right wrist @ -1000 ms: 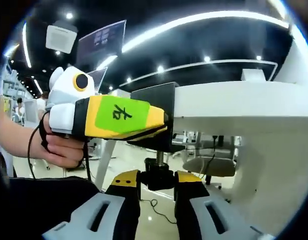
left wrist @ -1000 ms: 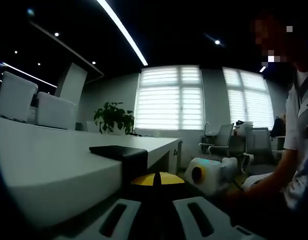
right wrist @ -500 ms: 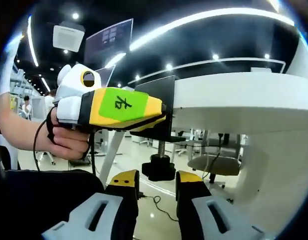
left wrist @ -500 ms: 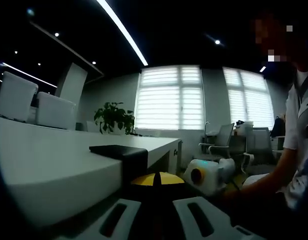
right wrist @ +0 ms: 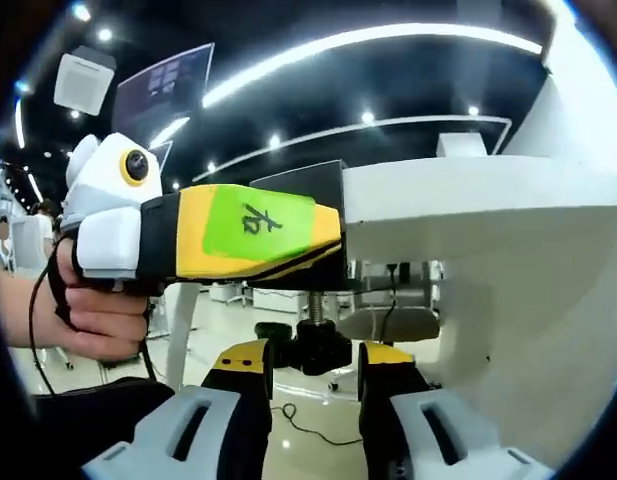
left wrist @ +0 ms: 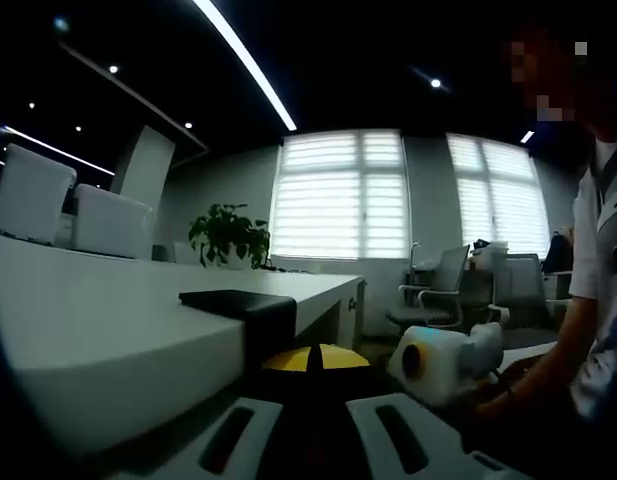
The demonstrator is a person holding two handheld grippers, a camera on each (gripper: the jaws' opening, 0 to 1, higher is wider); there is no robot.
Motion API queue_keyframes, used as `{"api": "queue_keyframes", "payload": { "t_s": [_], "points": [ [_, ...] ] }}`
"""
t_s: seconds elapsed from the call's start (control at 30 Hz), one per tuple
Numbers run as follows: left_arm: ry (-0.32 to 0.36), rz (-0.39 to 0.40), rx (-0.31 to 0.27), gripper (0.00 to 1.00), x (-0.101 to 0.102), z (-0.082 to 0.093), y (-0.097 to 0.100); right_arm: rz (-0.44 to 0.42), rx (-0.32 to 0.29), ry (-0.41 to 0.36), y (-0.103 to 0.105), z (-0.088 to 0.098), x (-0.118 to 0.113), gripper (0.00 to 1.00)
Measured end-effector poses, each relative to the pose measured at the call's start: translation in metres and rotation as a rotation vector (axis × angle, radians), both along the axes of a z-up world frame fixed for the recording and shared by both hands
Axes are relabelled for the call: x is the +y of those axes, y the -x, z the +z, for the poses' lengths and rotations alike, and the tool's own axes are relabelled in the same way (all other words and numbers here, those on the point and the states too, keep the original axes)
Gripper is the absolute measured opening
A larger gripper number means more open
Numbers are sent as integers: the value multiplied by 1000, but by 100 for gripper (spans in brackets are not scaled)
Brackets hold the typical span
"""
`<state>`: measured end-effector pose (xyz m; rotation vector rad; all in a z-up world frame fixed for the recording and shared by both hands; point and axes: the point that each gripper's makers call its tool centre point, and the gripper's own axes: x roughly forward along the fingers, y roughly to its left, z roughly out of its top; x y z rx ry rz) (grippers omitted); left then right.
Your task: Clamp the fixed fixture on the desktop, loosen the retaining clip, secure it to the edge of the desk, and tighten the retaining clip.
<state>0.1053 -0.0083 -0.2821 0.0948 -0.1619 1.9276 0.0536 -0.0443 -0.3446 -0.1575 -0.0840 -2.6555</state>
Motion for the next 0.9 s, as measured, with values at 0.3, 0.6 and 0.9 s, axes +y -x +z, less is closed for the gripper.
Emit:
{"api": "queue_keyframes", "payload": {
  "t_s": [0.3, 0.6, 0.9],
  "points": [
    [-7, -3, -3, 1, -2, 0, 1, 10, 5, -9, 9, 3, -1, 26],
    [-4, -3, -3, 1, -1, 0, 0, 183, 45, -75, 4, 3, -7, 26],
    [-13, -3, -6, 1, -2, 1, 1, 332, 66, -217, -1, -1, -12, 25]
  ]
}}
